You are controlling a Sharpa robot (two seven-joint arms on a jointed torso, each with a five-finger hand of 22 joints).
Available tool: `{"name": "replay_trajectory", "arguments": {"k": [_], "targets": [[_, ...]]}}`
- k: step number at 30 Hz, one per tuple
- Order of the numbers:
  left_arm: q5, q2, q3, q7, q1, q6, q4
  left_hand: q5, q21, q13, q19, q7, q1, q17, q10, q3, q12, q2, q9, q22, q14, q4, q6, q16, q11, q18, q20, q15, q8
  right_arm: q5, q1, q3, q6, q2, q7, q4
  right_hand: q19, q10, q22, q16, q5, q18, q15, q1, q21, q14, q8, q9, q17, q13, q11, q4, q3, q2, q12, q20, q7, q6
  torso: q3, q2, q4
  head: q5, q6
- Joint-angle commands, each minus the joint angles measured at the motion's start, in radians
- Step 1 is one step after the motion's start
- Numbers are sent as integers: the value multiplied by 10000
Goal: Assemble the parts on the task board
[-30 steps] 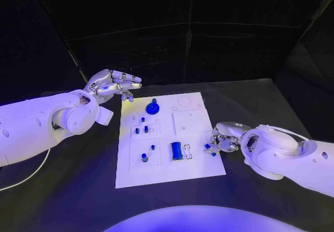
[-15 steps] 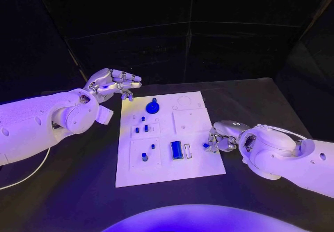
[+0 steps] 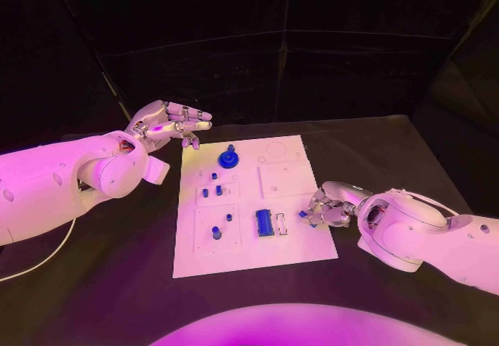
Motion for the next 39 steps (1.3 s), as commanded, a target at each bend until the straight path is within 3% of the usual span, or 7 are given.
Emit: {"name": "replay_trajectory", "arguments": {"k": [1,5,23,39], "targets": [[28,1,5,61,10,113,21,-18,-62,7,10,7,-57,-9,-48,1,13,82,-2,-9,-71,31,-49,-31,13,58,51,29,-58,1601,14,7,-1160,70,927,-4,80,195,55,65,0,-88,-24,-278,65,779,30,110,1302,122,-37,-131,297,-152,211,20,-6,104,-2,-5,-15,18,-6],[28,2,5,62,10,112,29,-18,-62,7,10,7,-57,-9,-48,1,13,82,-2,-9,-71,31,-49,-31,13,58,51,29,-58,2130,14,7,-1262,185,1155,-49,90,223,66,78,273,-89,-22,-479,77,785,1,135,1327,169,-37,-63,435,-297,260,19,-7,132,-7,-1,7,9,-12],[28,-5,5,53,12,140,50,-19,-72,9,12,6,-74,-12,-63,-10,30,94,-1,-17,-74,50,-54,-24,15,59,54,31,-55,2507,13,7,132,807,842,-396,73,230,41,62,169,-84,-17,-744,63,778,-29,171,1296,177,-31,62,561,-403,260,23,-6,167,-4,-2,4,32,-71],[28,-1,5,36,12,159,55,-19,-76,9,13,8,-87,-25,-69,-17,36,99,0,-20,-78,62,-57,-28,16,59,55,33,-55,2010,12,7,140,1054,468,-500,72,249,42,54,51,-83,-22,-960,60,775,-21,212,1284,191,-42,182,607,-492,272,22,-24,237,5,-12,-7,67,-85]]}}
